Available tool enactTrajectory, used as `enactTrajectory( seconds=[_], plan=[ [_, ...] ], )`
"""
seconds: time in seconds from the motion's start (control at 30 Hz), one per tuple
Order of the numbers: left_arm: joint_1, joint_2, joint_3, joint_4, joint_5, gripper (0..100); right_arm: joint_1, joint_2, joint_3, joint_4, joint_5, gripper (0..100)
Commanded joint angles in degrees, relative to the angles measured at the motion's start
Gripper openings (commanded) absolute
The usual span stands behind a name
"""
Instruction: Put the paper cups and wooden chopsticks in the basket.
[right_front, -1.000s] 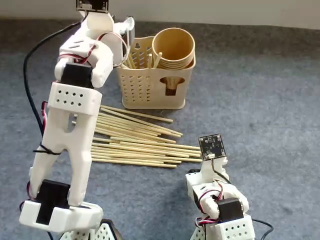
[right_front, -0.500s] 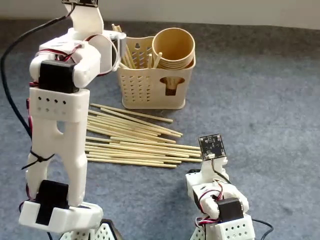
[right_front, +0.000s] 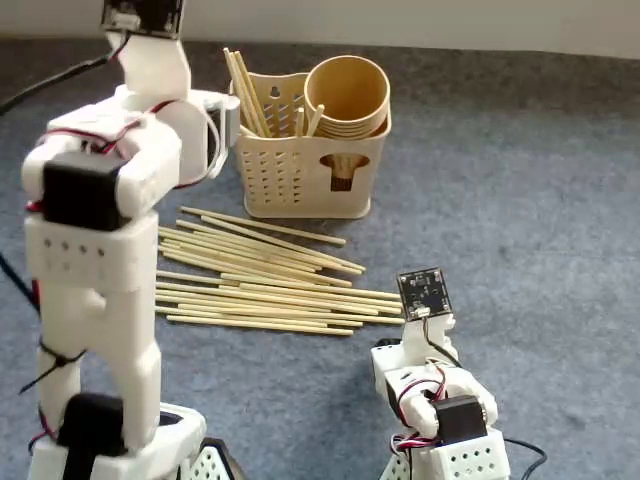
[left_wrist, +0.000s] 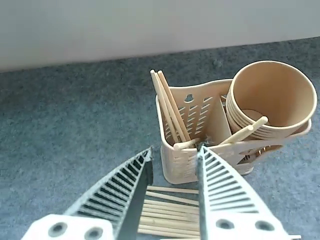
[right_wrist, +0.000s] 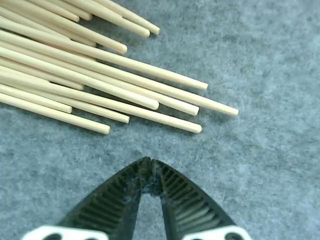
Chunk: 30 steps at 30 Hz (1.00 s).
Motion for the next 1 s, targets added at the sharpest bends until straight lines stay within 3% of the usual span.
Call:
enactTrajectory(
  seconds=[0.0, 0.4, 0.67, 0.97],
  plan=[
    [-0.6, -10.4, 8.6, -2.0, 0.1, 15, -0.1, -0.6, 6.5, 0.3, 0.7, 0.7],
    [-0.6, -34.4, 42.9, -17.6, 0.0, 15, -0.1, -0.6, 6.5, 0.3, 0.7, 0.7],
    [-0.5, -46.3, 56.5, -19.1, -6.3, 15, -0.1, -0.6, 6.5, 0.3, 0.7, 0.7],
    [-0.3, -51.9, 69.5, -19.0, -18.8, 15, -0.1, -0.6, 6.5, 0.3, 0.7, 0.7]
  ],
)
